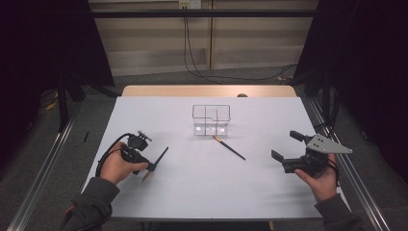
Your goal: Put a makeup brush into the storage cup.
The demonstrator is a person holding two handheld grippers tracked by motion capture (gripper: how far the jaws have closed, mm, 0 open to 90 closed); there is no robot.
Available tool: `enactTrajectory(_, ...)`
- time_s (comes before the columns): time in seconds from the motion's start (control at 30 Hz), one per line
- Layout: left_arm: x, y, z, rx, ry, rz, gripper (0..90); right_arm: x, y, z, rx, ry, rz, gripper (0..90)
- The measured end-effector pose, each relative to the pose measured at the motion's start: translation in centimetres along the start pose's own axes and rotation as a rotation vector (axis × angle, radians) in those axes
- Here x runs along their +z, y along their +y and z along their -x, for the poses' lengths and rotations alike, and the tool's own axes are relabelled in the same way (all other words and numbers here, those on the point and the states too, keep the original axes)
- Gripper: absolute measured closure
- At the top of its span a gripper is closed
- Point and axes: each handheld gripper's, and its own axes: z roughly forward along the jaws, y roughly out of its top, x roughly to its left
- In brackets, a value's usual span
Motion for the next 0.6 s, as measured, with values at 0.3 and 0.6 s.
enactTrajectory(0.3,-0.06,0.04,0.48,0.014,0.019,-0.032,57.3,0.02,-0.03,0.04,-0.004,-0.004,-0.002,0.8)
enactTrajectory(0.6,0.15,0.13,0.85,0.035,0.078,-0.051,67.2,0.04,-0.05,0.09,-0.002,0.001,0.001,0.9)
